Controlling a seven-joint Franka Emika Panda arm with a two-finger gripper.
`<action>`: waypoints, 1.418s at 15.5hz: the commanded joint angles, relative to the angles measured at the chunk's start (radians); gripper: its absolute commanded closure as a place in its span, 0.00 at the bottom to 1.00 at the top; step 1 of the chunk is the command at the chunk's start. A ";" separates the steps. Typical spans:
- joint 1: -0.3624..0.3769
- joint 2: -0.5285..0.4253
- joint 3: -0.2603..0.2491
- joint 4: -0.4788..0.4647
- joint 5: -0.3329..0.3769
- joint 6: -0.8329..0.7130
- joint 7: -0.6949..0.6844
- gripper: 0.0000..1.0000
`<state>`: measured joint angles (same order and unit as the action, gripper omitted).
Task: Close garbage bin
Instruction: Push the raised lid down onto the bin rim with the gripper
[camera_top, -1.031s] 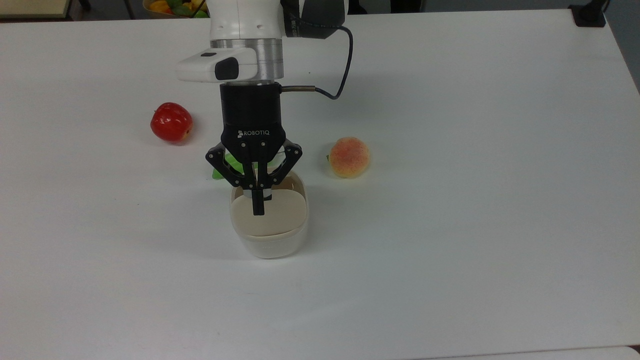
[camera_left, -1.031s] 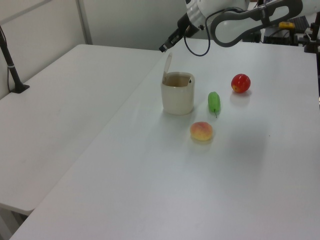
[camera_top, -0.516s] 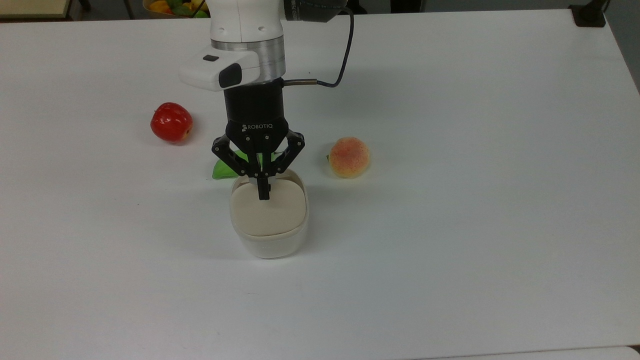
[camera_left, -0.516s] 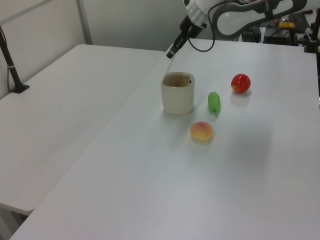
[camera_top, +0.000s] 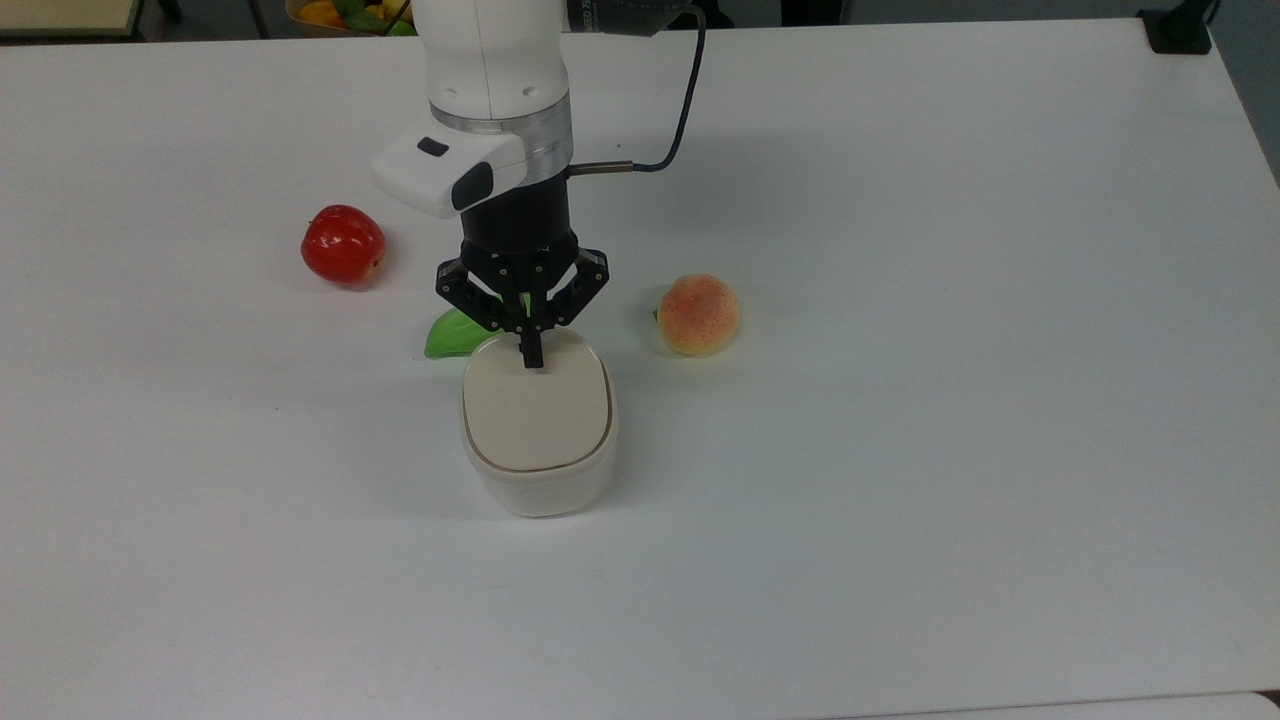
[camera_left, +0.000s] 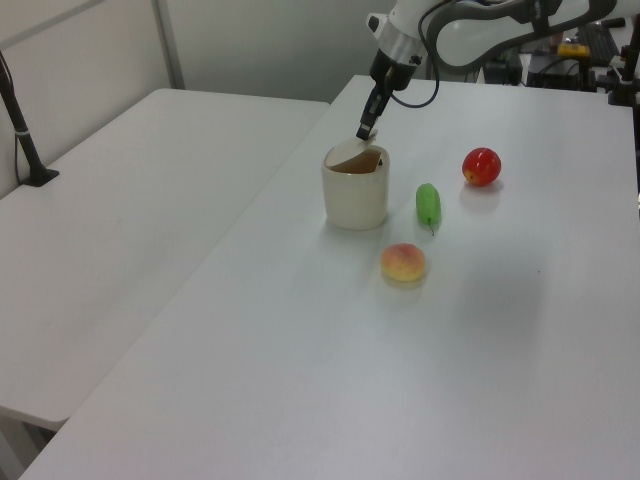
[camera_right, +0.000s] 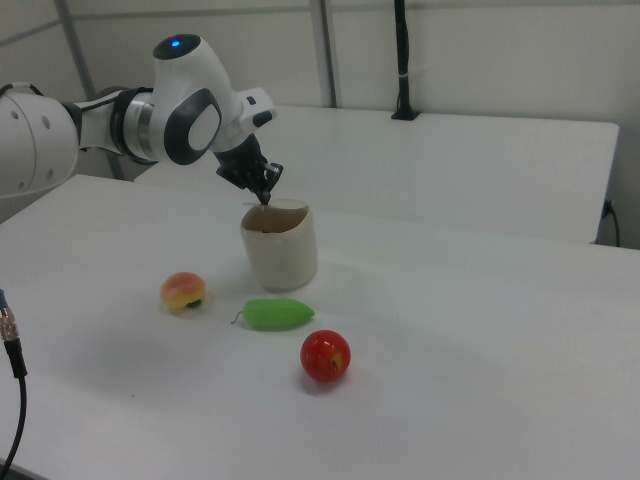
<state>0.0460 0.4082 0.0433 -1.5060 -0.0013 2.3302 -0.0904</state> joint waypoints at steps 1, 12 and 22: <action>0.005 -0.014 -0.014 -0.029 -0.014 -0.031 -0.003 1.00; 0.002 0.020 -0.014 -0.049 -0.016 -0.028 -0.009 1.00; 0.005 0.030 -0.014 -0.059 -0.022 -0.026 -0.009 1.00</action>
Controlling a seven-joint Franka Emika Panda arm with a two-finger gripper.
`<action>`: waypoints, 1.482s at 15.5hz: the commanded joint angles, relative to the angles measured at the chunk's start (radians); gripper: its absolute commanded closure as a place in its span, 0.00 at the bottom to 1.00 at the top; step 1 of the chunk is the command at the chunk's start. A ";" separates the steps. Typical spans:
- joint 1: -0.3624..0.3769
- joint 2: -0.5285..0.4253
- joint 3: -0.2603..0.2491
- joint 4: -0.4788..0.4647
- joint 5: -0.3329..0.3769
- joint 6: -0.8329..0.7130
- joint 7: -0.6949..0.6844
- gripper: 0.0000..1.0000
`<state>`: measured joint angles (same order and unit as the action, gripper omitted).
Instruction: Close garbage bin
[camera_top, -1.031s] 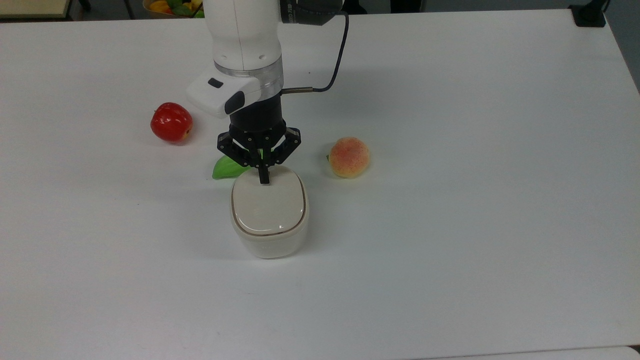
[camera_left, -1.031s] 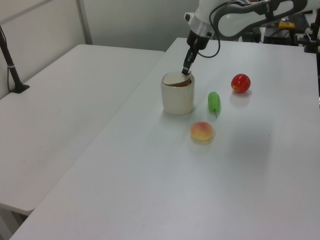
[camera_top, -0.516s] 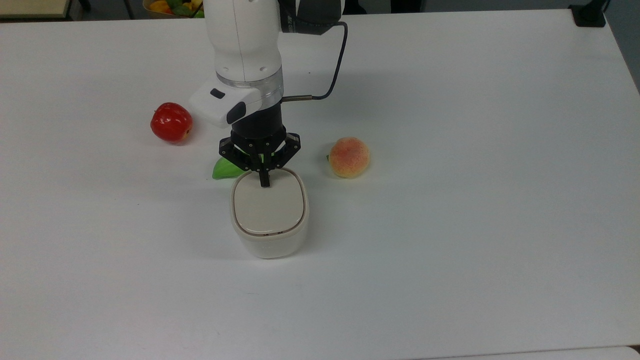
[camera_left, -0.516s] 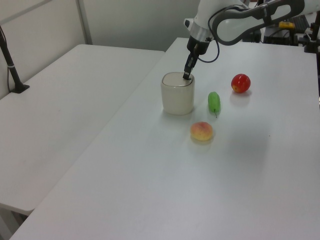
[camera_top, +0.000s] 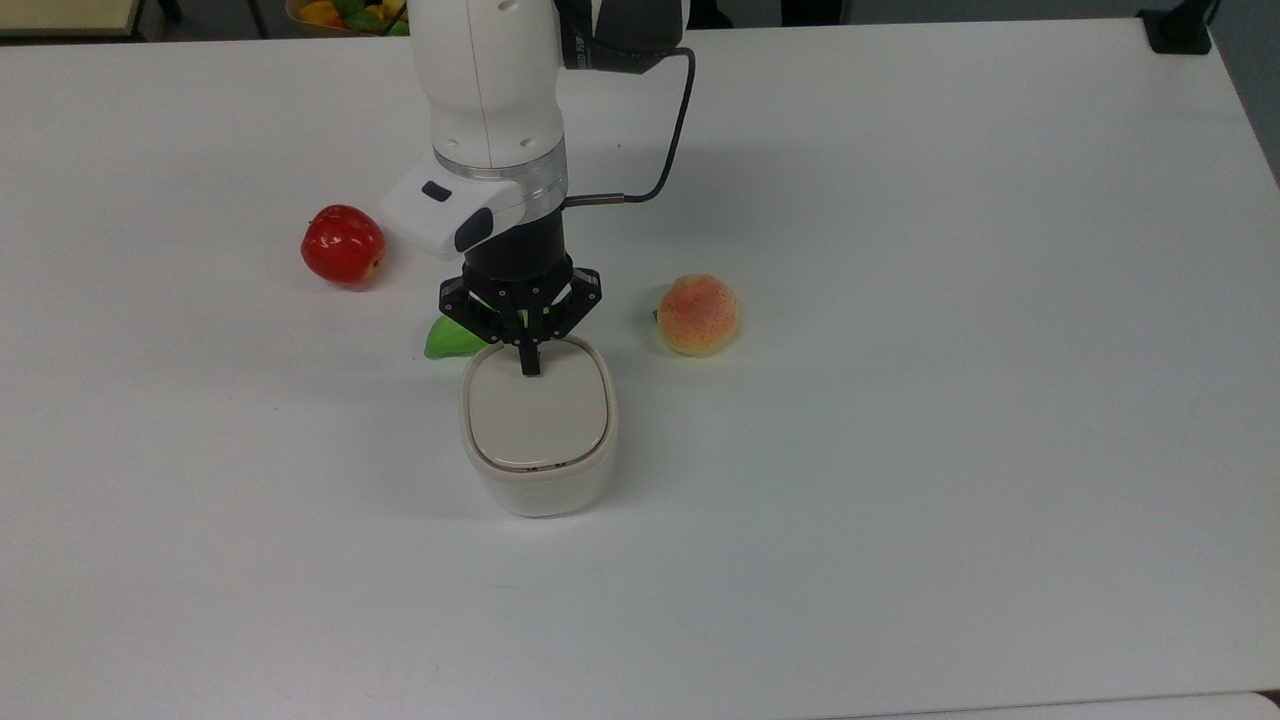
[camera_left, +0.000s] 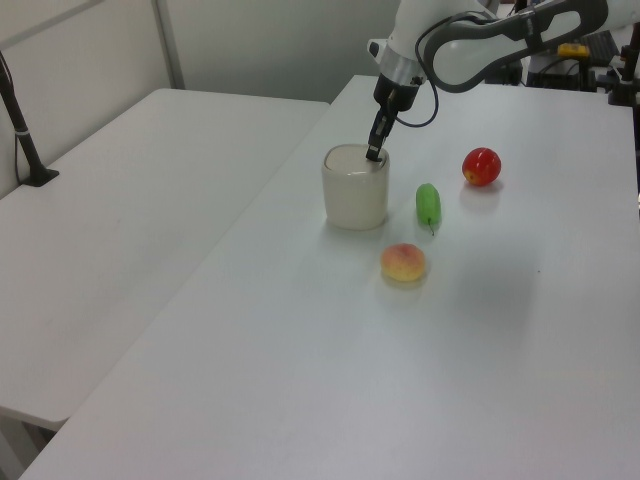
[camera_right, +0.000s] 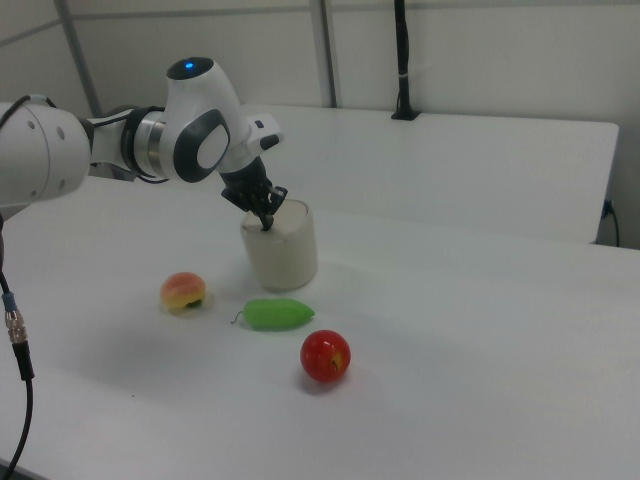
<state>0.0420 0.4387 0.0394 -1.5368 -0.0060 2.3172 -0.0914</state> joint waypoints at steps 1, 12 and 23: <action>0.007 0.000 -0.010 -0.028 -0.017 -0.015 -0.008 1.00; 0.016 -0.141 -0.012 -0.016 -0.017 -0.158 0.002 1.00; 0.013 -0.388 -0.006 -0.042 -0.081 -0.683 0.002 0.93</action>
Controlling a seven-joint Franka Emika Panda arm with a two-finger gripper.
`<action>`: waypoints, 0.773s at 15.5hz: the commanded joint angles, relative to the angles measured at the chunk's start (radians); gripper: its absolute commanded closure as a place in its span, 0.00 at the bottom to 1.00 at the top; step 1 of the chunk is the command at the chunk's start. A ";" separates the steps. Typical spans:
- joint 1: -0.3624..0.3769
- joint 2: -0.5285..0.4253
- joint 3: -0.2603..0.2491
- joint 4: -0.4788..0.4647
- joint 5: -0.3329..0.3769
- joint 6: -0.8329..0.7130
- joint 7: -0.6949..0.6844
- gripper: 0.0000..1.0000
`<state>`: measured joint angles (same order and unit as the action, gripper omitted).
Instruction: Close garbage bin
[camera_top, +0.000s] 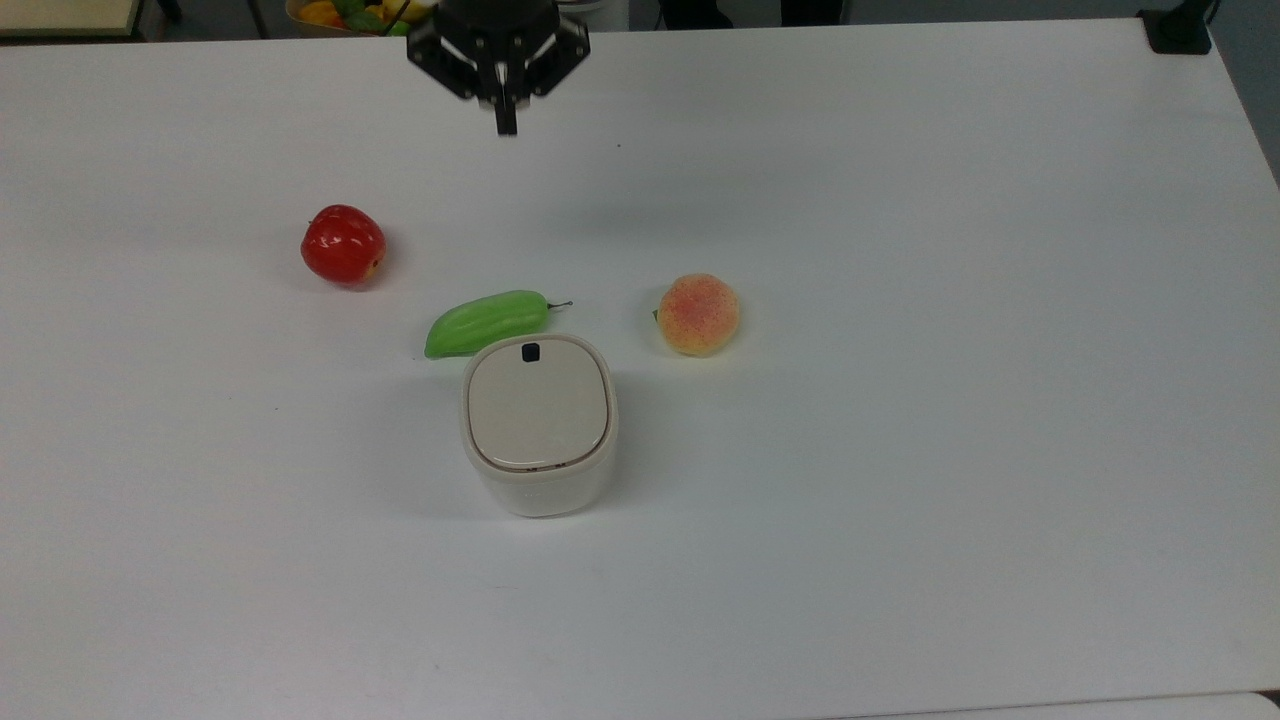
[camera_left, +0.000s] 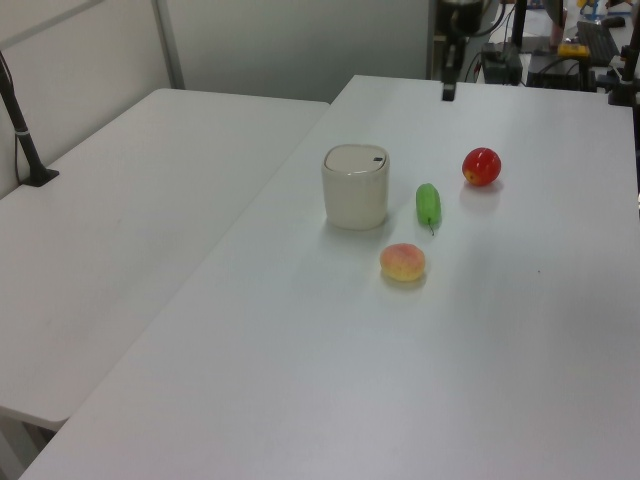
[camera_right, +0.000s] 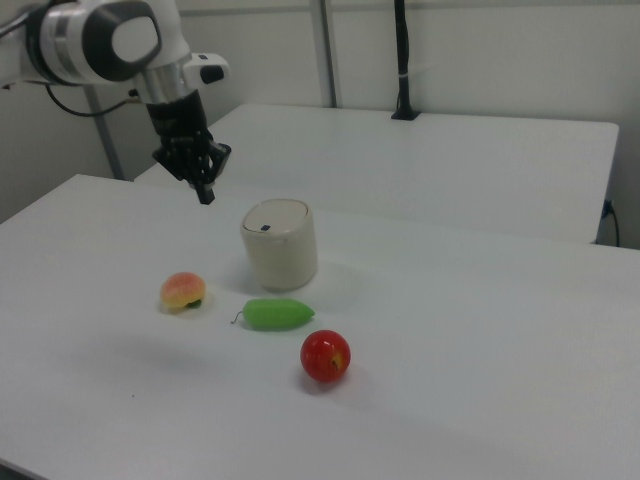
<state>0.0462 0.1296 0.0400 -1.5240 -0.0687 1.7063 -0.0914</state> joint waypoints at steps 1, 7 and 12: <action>0.008 -0.097 -0.006 -0.062 -0.019 -0.097 0.002 0.89; -0.021 -0.134 -0.014 -0.071 -0.019 -0.137 0.002 0.03; -0.040 -0.139 -0.015 -0.068 -0.019 -0.132 0.002 0.00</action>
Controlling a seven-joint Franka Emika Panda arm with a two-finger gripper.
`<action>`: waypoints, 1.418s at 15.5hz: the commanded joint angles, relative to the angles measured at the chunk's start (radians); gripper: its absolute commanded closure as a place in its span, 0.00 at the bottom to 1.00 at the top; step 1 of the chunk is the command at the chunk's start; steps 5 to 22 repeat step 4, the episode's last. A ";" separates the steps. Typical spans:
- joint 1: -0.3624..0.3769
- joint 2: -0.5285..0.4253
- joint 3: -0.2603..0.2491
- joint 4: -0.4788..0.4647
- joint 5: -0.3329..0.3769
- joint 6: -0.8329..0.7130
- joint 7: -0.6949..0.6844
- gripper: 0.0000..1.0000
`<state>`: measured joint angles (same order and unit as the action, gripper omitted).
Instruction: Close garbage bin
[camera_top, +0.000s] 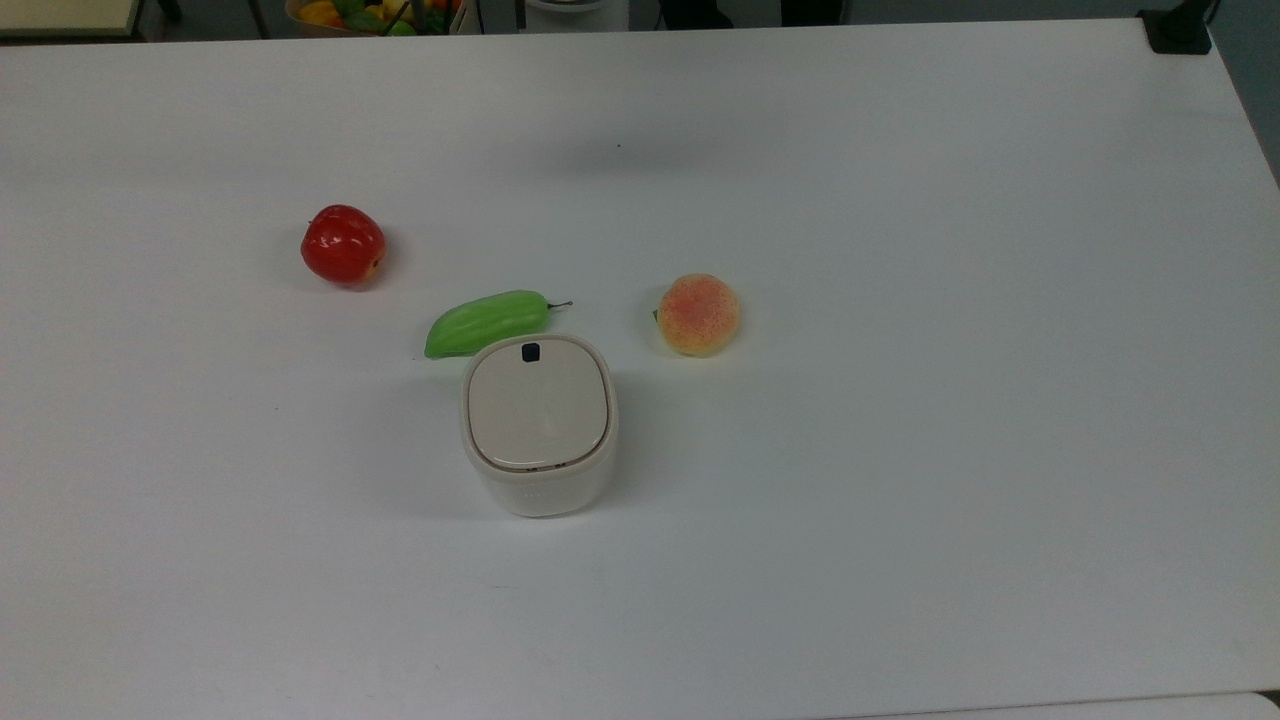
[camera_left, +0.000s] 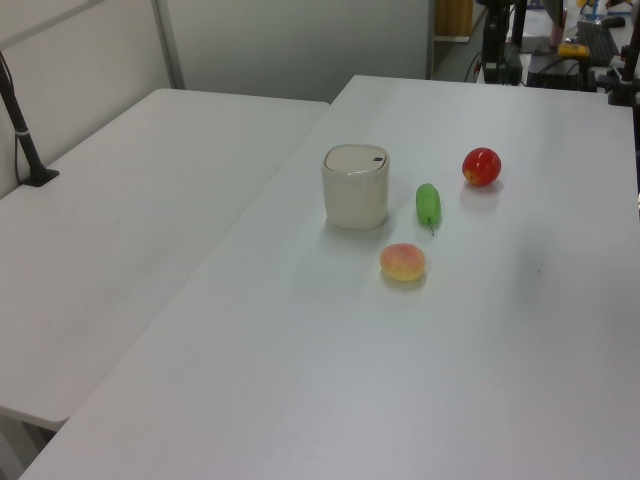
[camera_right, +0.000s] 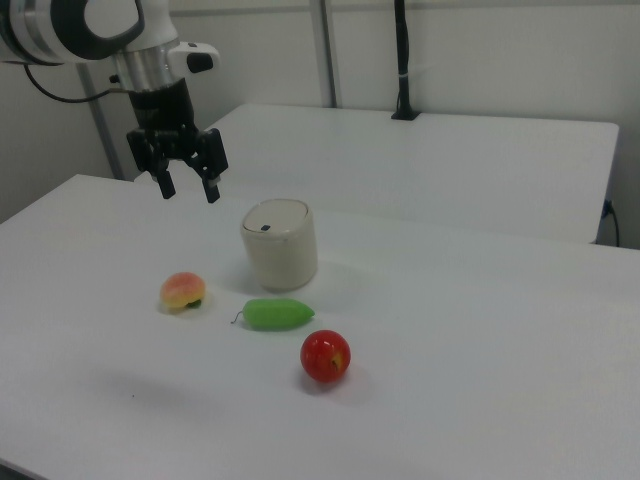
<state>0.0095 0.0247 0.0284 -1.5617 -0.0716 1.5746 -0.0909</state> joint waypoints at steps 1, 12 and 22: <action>-0.011 -0.034 -0.004 -0.029 -0.016 -0.002 0.002 0.00; -0.016 -0.035 -0.004 -0.028 -0.016 -0.008 0.002 0.00; -0.016 -0.035 -0.004 -0.028 -0.016 -0.008 0.002 0.00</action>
